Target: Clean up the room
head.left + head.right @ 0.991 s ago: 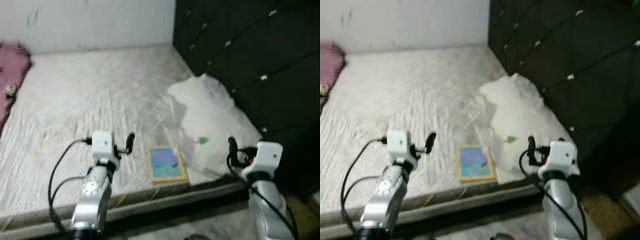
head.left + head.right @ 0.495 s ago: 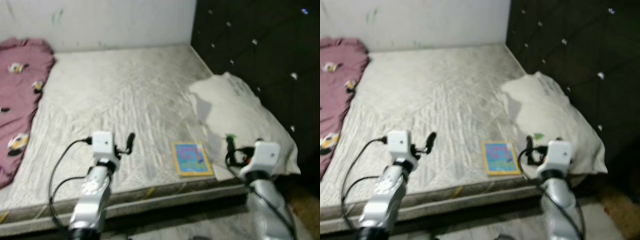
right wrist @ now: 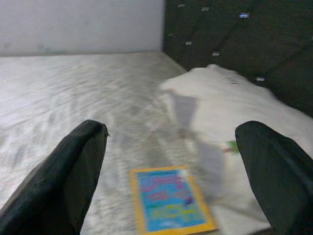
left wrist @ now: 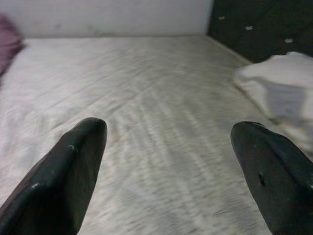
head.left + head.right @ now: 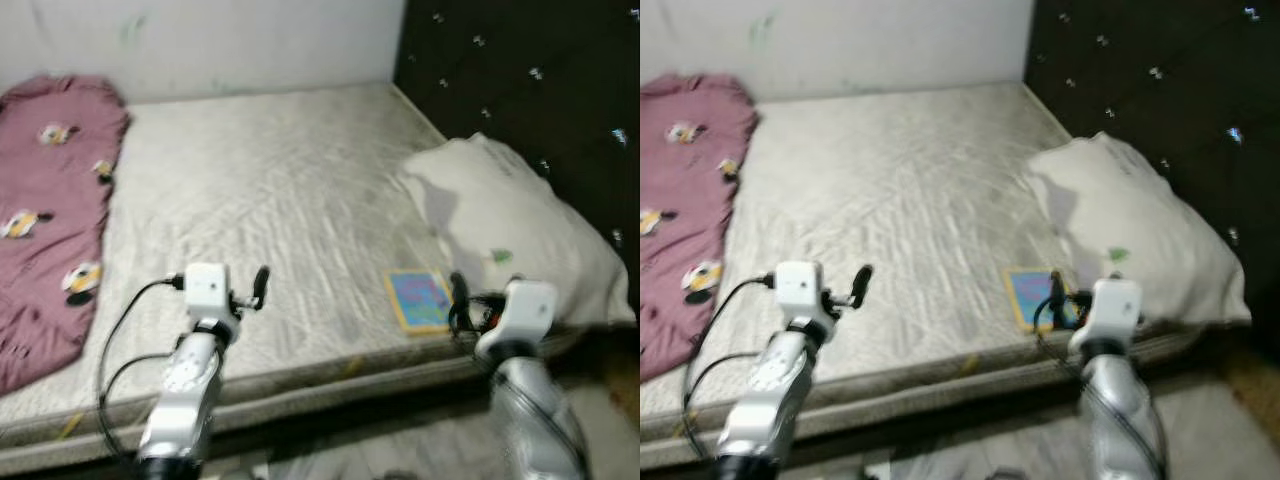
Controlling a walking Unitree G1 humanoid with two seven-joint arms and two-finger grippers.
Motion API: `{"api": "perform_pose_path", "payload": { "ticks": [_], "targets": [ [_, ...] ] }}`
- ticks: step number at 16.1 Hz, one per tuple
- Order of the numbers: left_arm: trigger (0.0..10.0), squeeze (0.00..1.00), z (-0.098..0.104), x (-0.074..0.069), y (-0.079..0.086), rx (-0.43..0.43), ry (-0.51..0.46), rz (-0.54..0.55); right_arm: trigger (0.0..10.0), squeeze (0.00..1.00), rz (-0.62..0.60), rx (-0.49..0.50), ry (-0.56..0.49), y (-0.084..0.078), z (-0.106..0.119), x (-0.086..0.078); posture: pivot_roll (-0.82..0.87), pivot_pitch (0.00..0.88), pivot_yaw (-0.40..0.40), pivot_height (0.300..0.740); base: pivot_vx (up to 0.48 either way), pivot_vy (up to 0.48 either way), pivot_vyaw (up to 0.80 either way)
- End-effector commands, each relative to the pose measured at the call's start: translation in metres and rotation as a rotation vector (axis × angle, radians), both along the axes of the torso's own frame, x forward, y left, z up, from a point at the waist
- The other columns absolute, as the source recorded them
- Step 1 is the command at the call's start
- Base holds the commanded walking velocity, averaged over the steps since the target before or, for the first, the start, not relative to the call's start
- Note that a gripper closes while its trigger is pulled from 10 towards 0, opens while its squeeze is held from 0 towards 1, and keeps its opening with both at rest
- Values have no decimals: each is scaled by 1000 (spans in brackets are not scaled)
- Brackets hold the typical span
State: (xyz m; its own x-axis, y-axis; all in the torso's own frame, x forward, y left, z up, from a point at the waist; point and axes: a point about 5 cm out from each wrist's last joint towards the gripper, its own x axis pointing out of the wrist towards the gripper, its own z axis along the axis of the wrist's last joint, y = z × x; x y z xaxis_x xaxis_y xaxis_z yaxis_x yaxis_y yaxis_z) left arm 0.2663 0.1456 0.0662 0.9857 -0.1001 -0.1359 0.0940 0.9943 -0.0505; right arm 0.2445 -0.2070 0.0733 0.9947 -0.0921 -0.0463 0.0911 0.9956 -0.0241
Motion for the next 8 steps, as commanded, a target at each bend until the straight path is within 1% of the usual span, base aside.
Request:
{"api": "perform_pose_path", "payload": {
  "ticks": [1, 5, 7, 8],
  "targets": [
    [10000, 0, 2, 1, 4, 5, -9, 10, 10000, 0, 14, 5, -26, 3, 6, 3, -70, 0, 11, 740, 0, 480, 0],
    [10000, 0, 2, 1, 4, -11, -14, 11, 10000, 0, 36, -5, -30, 4, 7, 3, -72, 0, 10, 740, 0, 480, 0],
    [10000, 0, 2, 1, 3, -17, -12, 5, 10000, 0, 46, -13, -33, 5, 7, 3, -73, 0, 9, 740, 0, 480, 622],
    [10000, 0, 2, 0, 2, -19, -11, 2, 10000, 0, 44, -13, -31, 5, 7, 3, -73, 0, 9, 740, 0, 480, 0]
  ]
}}
